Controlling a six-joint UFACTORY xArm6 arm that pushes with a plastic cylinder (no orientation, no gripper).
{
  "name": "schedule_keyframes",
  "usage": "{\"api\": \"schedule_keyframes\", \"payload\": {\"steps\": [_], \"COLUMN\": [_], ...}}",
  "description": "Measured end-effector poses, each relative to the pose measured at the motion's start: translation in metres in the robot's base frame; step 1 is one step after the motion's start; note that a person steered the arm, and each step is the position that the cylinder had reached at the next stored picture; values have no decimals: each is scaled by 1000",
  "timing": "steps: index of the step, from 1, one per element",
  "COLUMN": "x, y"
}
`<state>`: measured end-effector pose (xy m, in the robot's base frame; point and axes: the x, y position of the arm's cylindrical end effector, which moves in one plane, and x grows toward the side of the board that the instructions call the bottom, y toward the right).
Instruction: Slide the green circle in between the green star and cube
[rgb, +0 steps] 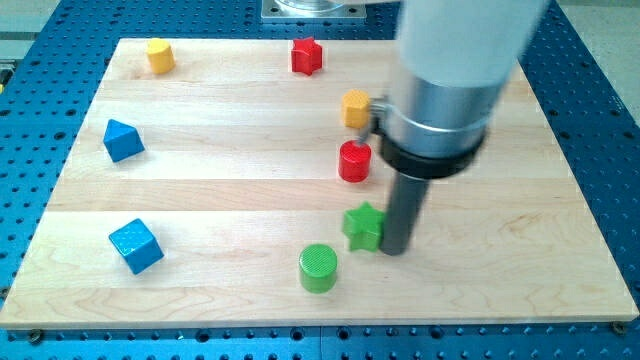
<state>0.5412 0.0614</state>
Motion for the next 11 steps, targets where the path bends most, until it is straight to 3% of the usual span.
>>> {"api": "schedule_keyframes", "payload": {"steps": [1,2,4,5,7,9,11], "x": [-10,-3,35,53,43,-3,44], "y": [-19,0,15,-5,-124,-145,-153]}}
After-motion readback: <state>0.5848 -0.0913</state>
